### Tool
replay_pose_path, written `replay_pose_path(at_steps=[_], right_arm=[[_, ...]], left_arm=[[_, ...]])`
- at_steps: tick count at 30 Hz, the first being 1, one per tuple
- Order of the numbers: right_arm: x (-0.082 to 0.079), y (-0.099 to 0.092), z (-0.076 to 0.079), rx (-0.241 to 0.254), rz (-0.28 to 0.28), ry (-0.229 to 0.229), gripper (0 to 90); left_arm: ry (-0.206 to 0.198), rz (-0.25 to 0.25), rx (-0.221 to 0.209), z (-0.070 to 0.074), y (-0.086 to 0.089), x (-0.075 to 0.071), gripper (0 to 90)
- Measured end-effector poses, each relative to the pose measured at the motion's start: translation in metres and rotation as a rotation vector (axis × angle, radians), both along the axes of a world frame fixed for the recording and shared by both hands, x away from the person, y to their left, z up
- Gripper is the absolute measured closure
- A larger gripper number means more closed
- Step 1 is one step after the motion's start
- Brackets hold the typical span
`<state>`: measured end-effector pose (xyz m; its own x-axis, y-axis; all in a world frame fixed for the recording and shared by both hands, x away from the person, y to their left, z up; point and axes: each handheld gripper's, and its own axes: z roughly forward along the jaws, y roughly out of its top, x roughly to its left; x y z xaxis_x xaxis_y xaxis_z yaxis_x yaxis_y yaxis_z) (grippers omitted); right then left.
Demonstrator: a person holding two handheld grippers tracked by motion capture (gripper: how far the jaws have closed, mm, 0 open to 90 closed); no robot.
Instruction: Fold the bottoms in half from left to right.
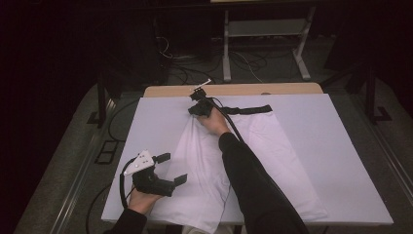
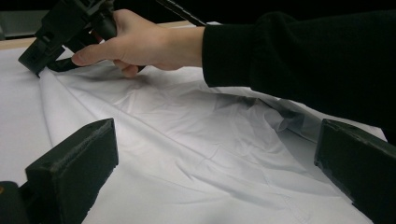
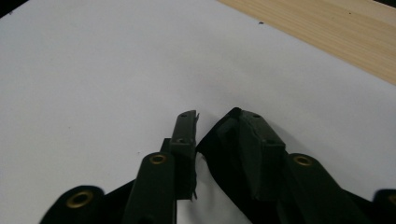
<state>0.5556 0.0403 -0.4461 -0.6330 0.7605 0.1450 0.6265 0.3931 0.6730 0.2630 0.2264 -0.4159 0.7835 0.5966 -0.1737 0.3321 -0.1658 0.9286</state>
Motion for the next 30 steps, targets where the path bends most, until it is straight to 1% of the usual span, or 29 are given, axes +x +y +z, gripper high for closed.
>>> replay_pose_path(at_steps=[1, 4, 5, 6, 7, 11, 15, 16, 17, 18, 19, 24, 26, 30], right_arm=[[0.0, 0.0, 0.0, 0.006, -0.003, 0.003, 69.5], [-0.001, 0.0, 0.0, 0.017, -0.007, 0.011, 79.4], [-0.001, 0.0, 0.0, 0.017, -0.007, 0.011, 79.4], [-0.001, 0.0, 0.001, 0.021, -0.009, 0.013, 82.4], [-0.001, 0.0, 0.001, 0.023, -0.012, 0.012, 83.6], [-0.002, -0.001, 0.001, 0.039, -0.023, 0.021, 84.8], [-0.002, -0.003, 0.003, 0.042, -0.013, 0.018, 85.0], [-0.003, -0.003, 0.003, 0.04, -0.011, 0.015, 85.0], [-0.003, -0.003, 0.003, 0.04, -0.008, 0.012, 85.1], [-0.003, -0.002, 0.003, 0.037, -0.005, 0.012, 85.1], [-0.003, -0.002, 0.003, 0.037, -0.005, 0.012, 85.1], [-0.002, -0.004, 0.003, 0.042, -0.001, 0.012, 85.1], [-0.002, -0.004, 0.003, 0.041, -0.001, 0.012, 85.1], [-0.003, -0.003, 0.003, 0.04, 0.0, 0.009, 85.1]], left_arm=[[-0.001, 0.001, -0.001, 0.0, 0.0, 0.0, 0.0], [-0.002, 0.004, -0.004, 0.0, 0.001, 0.0, 0.0], [-0.002, 0.005, -0.004, 0.0, 0.001, 0.0, 0.0], [-0.003, 0.006, -0.004, 0.0, 0.001, 0.0, 0.0], [-0.002, 0.009, -0.005, 0.0, 0.001, -0.001, 0.0], [0.004, 0.025, 0.001, 0.001, 0.003, -0.002, 0.0], [0.016, 0.044, 0.003, 0.002, 0.006, -0.003, 0.0], [0.021, 0.047, 0.013, 0.002, 0.007, -0.003, 0.0], [0.024, 0.048, 0.02, 0.002, 0.007, -0.003, 0.0], [0.035, 0.043, 0.035, 0.003, 0.007, -0.004, 0.0], [0.035, 0.043, 0.035, 0.003, 0.007, -0.004, 0.0], [0.07, 0.024, 0.076, 0.003, 0.011, -0.007, 0.0], [0.09, 0.022, 0.077, 0.002, 0.014, -0.008, 0.0], [0.115, 0.021, 0.097, 0.002, 0.021, -0.01, 0.0]])
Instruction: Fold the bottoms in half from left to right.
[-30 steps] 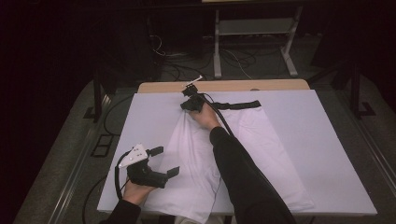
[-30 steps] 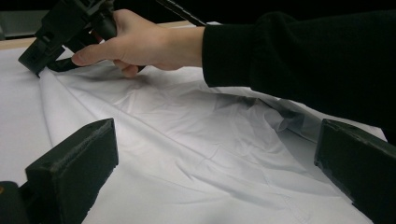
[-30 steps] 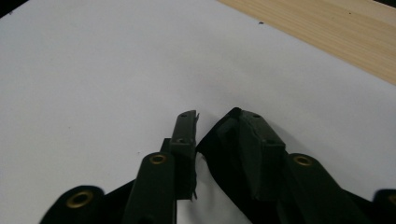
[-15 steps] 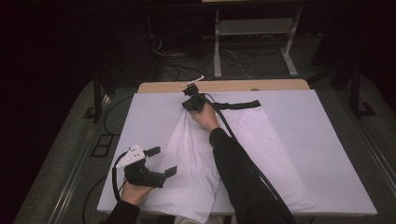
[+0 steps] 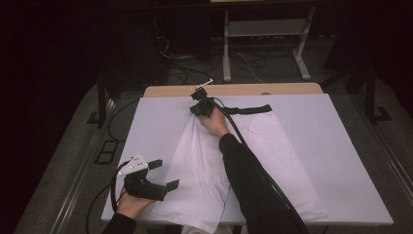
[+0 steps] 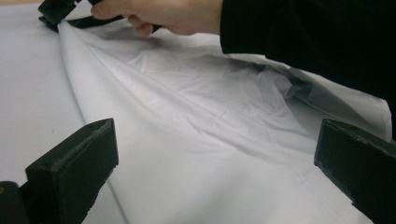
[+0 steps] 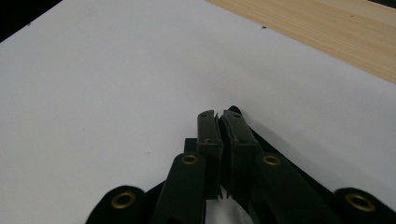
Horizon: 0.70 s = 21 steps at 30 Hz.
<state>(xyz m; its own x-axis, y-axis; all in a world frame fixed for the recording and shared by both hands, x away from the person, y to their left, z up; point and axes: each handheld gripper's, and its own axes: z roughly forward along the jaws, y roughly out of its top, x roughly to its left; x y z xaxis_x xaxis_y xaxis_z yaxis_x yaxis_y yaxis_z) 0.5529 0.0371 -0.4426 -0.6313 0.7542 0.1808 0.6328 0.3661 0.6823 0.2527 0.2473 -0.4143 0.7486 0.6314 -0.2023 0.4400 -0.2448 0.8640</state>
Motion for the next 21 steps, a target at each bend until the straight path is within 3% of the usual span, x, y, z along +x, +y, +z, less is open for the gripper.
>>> replay_pose_path(at_steps=[21], right_arm=[[-0.002, -0.004, 0.004, 0.011, -0.001, -0.015, 85.1]], left_arm=[[0.096, -0.021, 0.07, -0.006, 0.02, -0.017, 0.0]])
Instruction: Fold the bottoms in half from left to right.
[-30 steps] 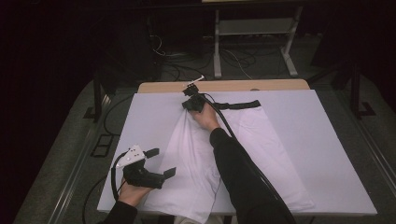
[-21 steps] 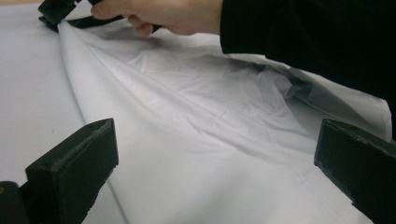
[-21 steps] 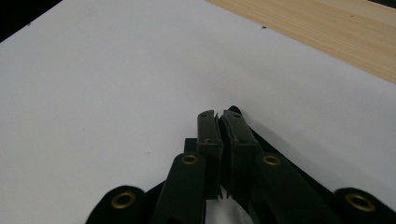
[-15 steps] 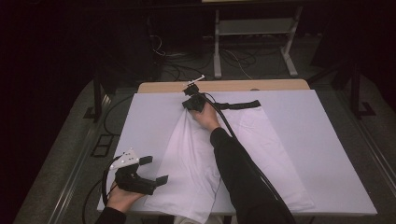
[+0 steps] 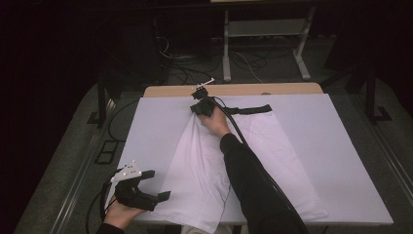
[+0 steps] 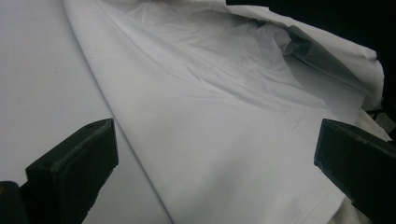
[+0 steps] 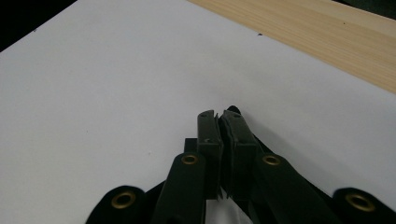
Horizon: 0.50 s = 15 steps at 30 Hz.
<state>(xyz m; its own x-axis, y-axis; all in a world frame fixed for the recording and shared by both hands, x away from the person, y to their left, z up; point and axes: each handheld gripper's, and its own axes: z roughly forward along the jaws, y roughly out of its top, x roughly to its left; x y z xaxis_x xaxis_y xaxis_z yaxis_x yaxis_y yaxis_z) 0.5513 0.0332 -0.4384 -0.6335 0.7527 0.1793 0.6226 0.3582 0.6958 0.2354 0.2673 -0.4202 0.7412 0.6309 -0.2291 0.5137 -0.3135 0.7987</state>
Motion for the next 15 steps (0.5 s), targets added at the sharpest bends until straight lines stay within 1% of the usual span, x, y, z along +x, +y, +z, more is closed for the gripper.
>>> replay_pose_path(at_steps=[7, 15], right_arm=[[-0.001, -0.003, 0.002, 0.01, 0.006, -0.008, 85.1], [-0.002, -0.007, 0.004, 0.016, 0.004, -0.014, 85.1]], left_arm=[[0.042, -0.019, 0.023, -0.003, 0.006, -0.005, 0.0], [0.07, -0.031, 0.026, -0.007, 0.013, -0.01, 0.0]])
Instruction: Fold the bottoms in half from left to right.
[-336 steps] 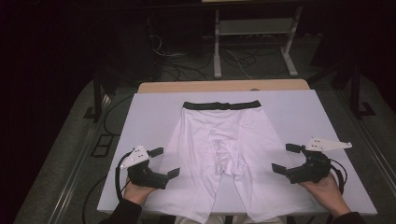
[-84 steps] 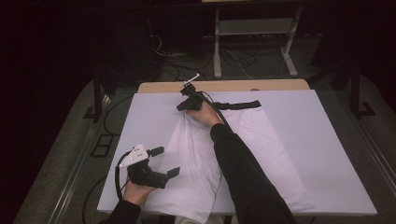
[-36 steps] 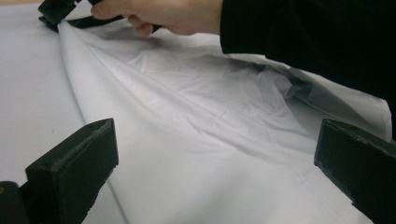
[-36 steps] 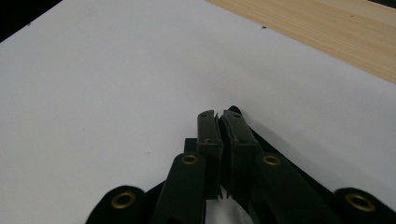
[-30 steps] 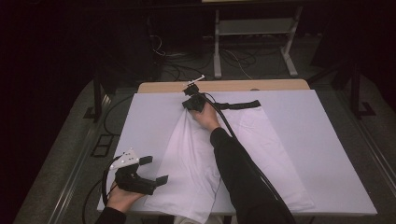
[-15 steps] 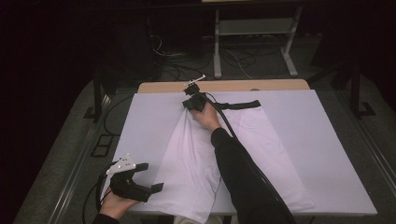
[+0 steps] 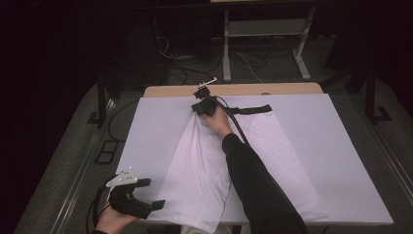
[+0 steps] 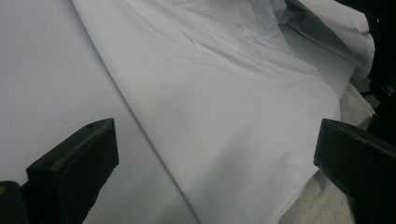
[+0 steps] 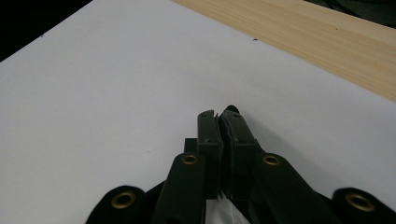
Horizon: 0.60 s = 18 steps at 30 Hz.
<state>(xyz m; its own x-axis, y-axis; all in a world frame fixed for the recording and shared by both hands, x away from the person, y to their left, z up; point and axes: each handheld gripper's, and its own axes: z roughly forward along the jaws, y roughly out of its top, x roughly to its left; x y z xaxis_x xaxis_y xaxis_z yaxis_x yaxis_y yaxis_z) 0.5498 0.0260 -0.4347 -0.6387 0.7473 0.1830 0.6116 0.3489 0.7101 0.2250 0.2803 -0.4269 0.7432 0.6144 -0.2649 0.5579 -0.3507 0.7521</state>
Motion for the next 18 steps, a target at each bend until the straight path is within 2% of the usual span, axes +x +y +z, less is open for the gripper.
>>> replay_pose_path(at_steps=[17, 18], right_arm=[[-0.001, 0.0, 0.002, -0.005, -0.002, -0.008, 85.1], [-0.001, 0.0, 0.003, -0.005, -0.003, -0.009, 85.1]], left_arm=[[0.057, -0.071, 0.045, -0.009, 0.006, -0.015, 0.2], [0.061, -0.081, 0.05, -0.01, 0.007, -0.016, 5.0]])
